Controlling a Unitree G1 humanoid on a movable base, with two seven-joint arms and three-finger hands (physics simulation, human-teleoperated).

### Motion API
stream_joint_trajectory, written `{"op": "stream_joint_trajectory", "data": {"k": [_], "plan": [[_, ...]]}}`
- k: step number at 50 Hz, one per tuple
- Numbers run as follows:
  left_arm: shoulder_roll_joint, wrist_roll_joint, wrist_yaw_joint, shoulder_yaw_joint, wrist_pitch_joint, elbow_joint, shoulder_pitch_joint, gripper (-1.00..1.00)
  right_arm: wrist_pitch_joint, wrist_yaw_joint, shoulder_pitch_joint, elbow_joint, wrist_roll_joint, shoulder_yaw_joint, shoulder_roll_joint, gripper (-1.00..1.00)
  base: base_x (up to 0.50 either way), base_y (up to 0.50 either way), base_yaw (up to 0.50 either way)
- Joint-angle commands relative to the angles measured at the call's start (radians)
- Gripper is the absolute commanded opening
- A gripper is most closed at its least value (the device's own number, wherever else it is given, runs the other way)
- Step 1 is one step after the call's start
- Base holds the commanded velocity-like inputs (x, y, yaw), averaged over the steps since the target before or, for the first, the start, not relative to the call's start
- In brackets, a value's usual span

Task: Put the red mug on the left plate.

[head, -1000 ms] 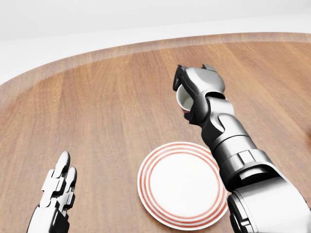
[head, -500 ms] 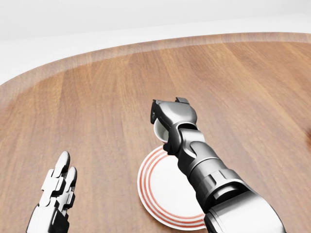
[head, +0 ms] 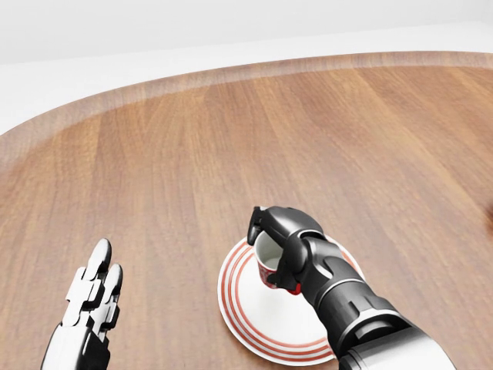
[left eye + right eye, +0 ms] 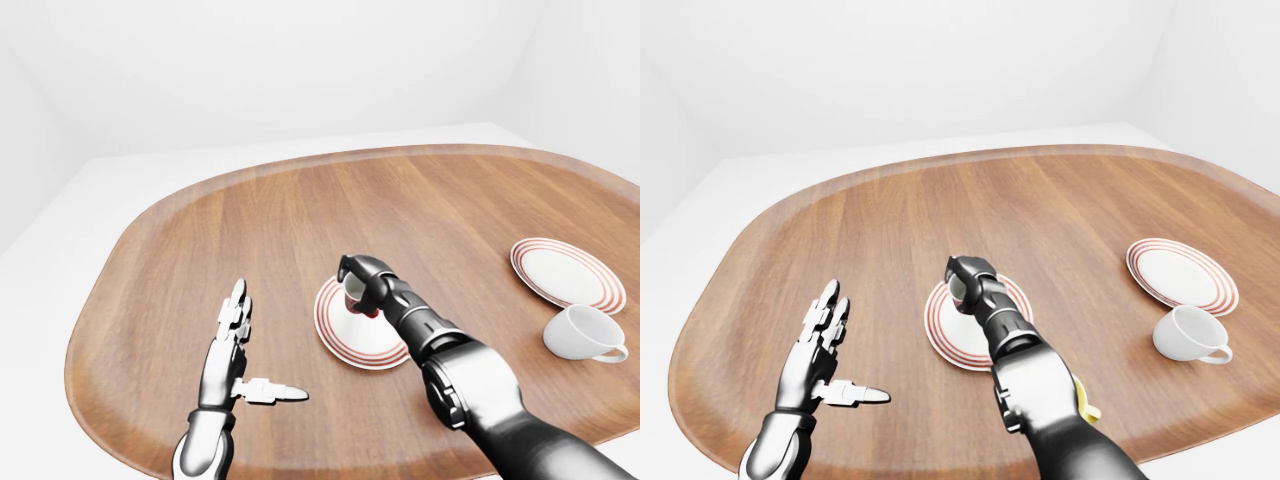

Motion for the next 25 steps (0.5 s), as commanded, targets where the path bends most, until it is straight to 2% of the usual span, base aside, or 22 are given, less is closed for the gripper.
{"op": "stream_joint_trajectory", "data": {"k": [1,6,7,11,14,16,17,25], "plan": [[-0.001,-0.004,-0.003,0.005,0.0,0.003,0.0,1.0,-0.009,0.03,0.035,0.004,0.013,-0.001,-0.002,-1.0,0.0,0.0,0.0],[-0.002,-0.004,-0.004,0.006,0.0,0.003,0.0,1.0,-0.01,0.041,0.037,0.005,0.009,-0.006,0.0,-1.0,0.0,0.0,0.0],[-0.002,-0.002,-0.003,0.004,0.0,0.004,0.0,1.0,0.025,0.033,0.039,0.007,-0.016,0.008,-0.002,-1.0,0.0,0.0,0.0],[-0.003,-0.005,-0.003,0.006,0.0,0.007,-0.003,1.0,0.051,0.018,0.043,0.008,-0.052,0.014,-0.003,-1.0,0.0,0.0,0.0],[-0.003,-0.004,-0.003,0.006,0.0,0.007,-0.003,1.0,0.051,0.018,0.043,0.008,-0.055,0.011,-0.003,-1.0,0.0,0.0,0.0],[-0.004,-0.002,0.0,0.004,0.0,0.008,-0.005,1.0,0.089,-0.039,0.041,0.009,-0.089,0.024,-0.001,-1.0,0.0,0.0,0.0],[-0.004,-0.003,0.0,0.004,0.0,0.009,-0.005,1.0,0.097,-0.046,0.041,0.009,-0.098,0.025,0.0,-1.0,0.0,0.0,0.0],[-0.003,-0.004,0.0,0.004,0.0,0.009,-0.002,1.0,0.099,-0.065,0.048,0.011,-0.131,0.019,0.006,-1.0,0.0,0.0,0.0]]}}
